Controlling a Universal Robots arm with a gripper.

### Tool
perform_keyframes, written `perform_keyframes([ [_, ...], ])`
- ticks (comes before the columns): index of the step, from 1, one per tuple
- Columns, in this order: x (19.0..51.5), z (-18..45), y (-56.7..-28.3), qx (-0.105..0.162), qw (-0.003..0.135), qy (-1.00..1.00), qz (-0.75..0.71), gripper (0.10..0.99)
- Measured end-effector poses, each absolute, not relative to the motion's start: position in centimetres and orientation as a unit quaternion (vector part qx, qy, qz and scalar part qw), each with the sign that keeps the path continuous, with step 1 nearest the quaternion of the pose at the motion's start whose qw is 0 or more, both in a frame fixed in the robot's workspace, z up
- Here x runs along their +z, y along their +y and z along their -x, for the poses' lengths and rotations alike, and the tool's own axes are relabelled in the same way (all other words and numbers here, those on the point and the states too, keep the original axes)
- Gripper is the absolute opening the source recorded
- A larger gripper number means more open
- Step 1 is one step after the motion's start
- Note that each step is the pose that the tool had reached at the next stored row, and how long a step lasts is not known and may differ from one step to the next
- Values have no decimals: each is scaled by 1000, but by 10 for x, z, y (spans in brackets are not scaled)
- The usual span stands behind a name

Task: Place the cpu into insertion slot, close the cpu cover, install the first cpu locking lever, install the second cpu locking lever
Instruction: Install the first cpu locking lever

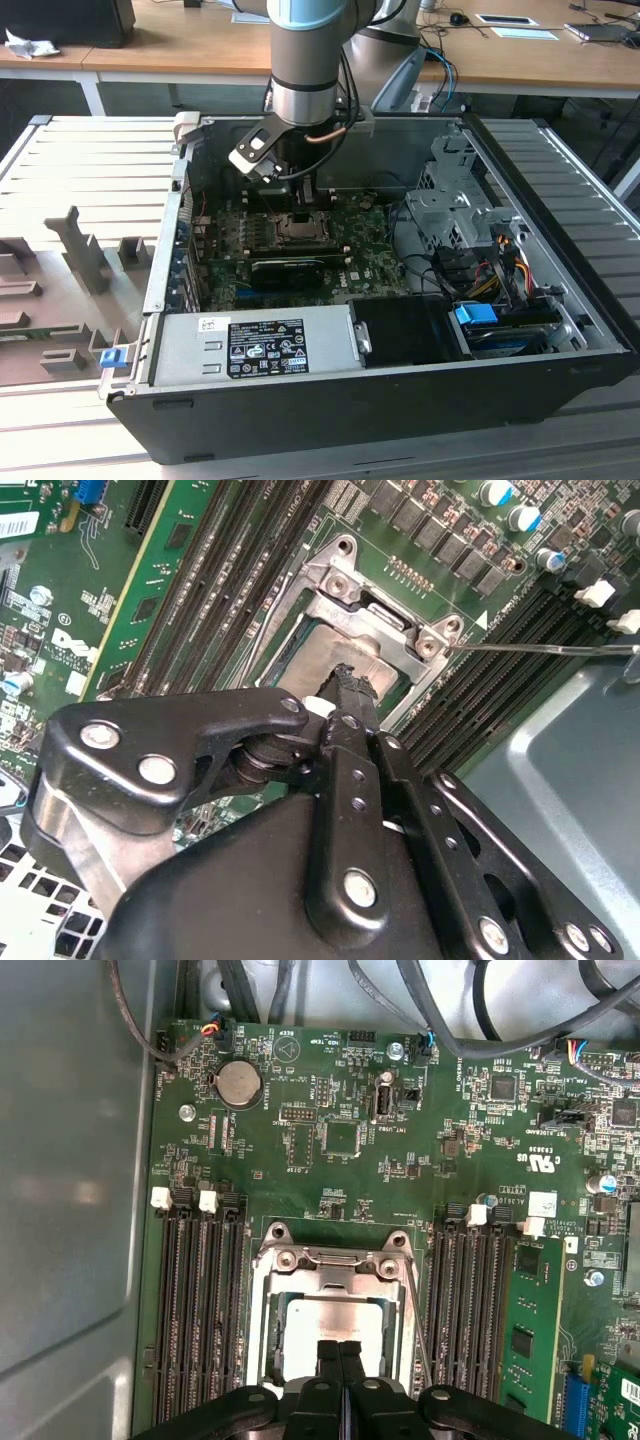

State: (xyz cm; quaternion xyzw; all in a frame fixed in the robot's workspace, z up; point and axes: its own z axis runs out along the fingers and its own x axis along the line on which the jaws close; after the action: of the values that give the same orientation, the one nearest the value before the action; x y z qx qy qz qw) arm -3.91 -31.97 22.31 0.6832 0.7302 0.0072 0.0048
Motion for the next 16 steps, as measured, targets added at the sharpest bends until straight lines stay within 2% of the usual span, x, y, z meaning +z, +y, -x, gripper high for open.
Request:
perform_keyframes([
  [16, 230, 39, -320, 7, 5, 730, -683, 106],
])
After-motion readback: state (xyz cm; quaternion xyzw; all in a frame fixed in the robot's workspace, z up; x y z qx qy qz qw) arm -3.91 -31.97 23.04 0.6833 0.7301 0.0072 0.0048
